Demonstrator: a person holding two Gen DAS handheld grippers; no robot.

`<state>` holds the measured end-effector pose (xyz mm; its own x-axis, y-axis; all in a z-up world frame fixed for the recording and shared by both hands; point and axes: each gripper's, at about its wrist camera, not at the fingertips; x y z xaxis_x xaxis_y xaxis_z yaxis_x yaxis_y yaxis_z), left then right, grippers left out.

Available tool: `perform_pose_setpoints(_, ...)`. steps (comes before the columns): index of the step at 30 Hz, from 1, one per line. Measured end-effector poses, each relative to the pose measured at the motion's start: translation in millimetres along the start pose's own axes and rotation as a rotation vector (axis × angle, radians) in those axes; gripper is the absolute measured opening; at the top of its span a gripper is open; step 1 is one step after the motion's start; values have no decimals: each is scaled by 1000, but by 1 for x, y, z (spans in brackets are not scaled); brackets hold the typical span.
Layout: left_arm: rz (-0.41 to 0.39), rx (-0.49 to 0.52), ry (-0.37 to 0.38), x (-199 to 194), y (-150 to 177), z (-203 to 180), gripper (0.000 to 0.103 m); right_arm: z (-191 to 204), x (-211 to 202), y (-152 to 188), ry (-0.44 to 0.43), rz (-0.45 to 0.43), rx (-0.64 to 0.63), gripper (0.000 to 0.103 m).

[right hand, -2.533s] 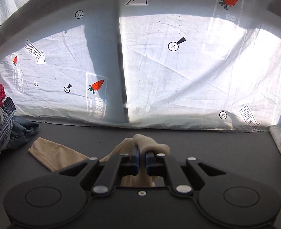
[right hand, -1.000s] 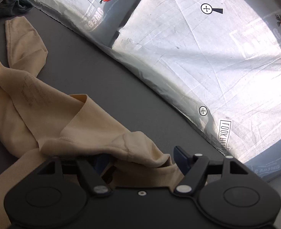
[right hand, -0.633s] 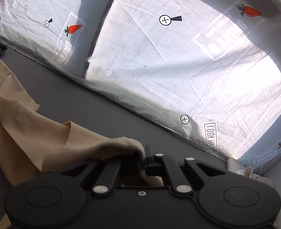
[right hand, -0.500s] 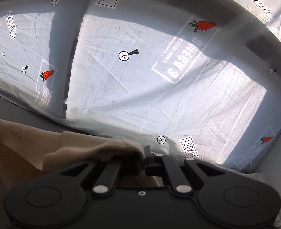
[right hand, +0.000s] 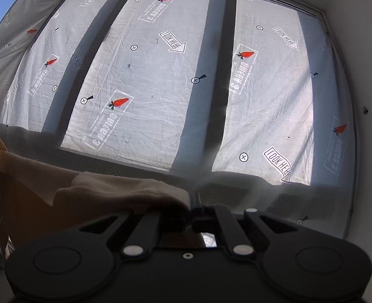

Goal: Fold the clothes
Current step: 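Lift the sweater with both grippers and lay it flat on the table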

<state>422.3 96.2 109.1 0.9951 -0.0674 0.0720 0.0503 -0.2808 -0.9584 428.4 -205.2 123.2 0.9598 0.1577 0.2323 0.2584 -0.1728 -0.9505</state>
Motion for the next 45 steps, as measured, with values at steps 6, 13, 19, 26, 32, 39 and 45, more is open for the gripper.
perform_pose_setpoints(6,-100,-36,-22,-69,-35,-2,6,11,-53,-33,-35,-90,-36,4)
perform_pose_setpoints(13,-212,-75,-39,-147,-64,-13,6,8,-111,-77,-113,-191,-50,4)
perform_pose_setpoints(19,-181,-92,-38,-171,-61,-15,6,-3,-123,-63,-172,-104,80,5)
perform_pose_setpoints(26,157,-144,-161,-125,37,20,6,10,-105,26,-156,201,197,5)
perform_pose_setpoints(32,340,-163,-189,-71,90,52,6,10,-67,85,-130,377,265,5)
perform_pose_setpoints(39,399,-142,-168,11,105,66,6,12,12,126,-105,449,284,5)
perform_pose_setpoints(45,499,-204,-198,141,141,105,11,17,120,189,-38,551,312,11)
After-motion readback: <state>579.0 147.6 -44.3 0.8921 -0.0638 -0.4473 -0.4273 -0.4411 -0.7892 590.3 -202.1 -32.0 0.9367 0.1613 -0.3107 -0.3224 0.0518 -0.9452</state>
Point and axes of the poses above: each gripper's, at about its wrist camera, not at the fingertips, and x roughly the way its jaws point, z to its left, y to its underside, and after that the axes turned 4 degrees about -z, right-handed
